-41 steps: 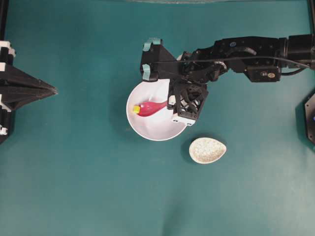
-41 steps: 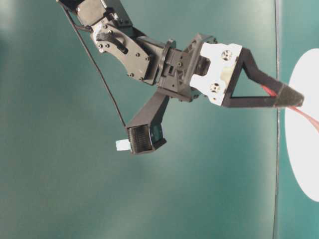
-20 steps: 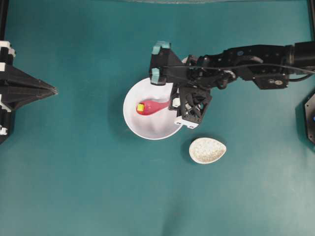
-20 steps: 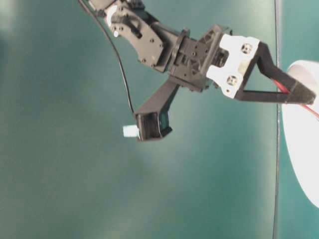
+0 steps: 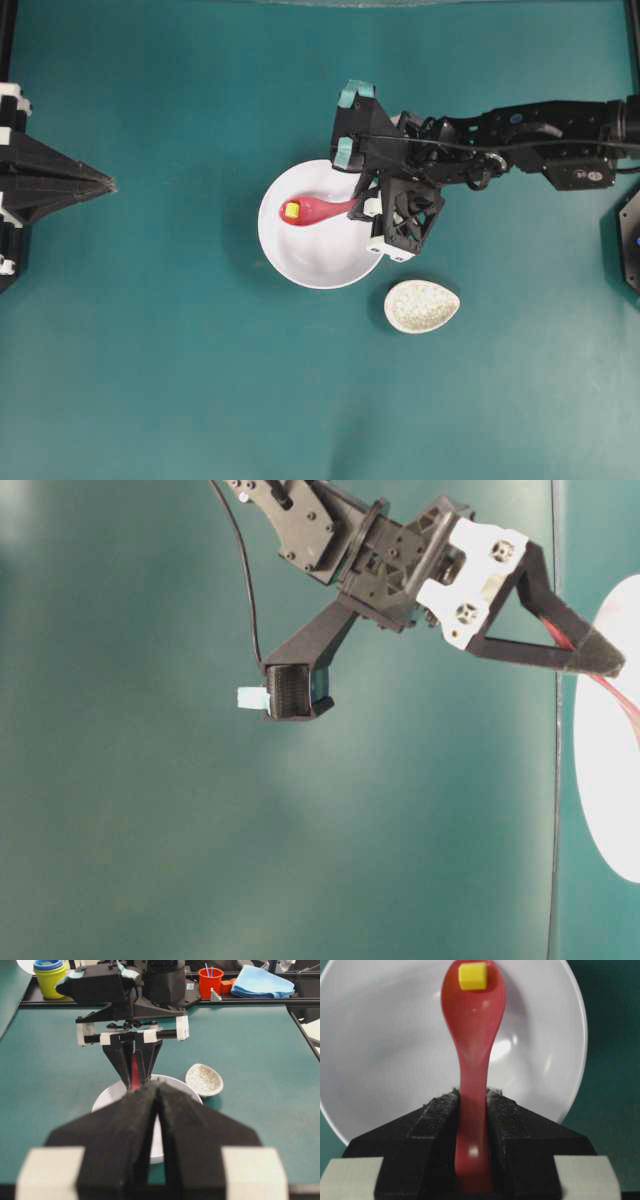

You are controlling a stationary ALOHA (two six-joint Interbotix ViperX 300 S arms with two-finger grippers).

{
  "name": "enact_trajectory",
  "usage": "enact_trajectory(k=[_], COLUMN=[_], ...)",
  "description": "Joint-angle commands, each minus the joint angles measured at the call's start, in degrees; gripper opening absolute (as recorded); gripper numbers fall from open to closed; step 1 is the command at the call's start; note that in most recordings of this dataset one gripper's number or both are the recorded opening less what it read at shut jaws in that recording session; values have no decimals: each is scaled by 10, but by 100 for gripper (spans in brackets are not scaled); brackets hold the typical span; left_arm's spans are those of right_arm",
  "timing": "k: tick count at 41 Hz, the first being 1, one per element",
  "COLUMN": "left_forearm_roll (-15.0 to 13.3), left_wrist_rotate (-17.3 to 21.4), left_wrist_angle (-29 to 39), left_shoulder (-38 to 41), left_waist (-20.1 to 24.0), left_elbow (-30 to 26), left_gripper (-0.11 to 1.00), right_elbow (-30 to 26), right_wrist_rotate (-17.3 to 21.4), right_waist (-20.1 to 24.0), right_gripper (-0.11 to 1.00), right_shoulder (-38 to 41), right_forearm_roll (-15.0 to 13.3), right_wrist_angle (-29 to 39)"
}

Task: Scoop the yellow hexagonal prism block from the bowl with a spoon using the right arm.
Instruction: 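Raise the spoon holding the yellow block above the bowl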

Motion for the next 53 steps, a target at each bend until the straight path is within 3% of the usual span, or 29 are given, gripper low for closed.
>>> enact_trajectory(k=[1, 53], left_forearm_roll=[1, 2], left_wrist_rotate=[0, 0], left_wrist_angle=[-5, -5], left_shoulder=[3, 3], left_waist=[1, 1], left_elbow=[-18, -21], left_gripper=[4, 4], right_elbow=[2, 100], right_wrist_rotate=[-1, 1], right_waist=[1, 32], right_gripper=[21, 21], right_shoulder=[-25, -87], right_forearm_roll=[4, 20], right_wrist_angle=[-16, -161])
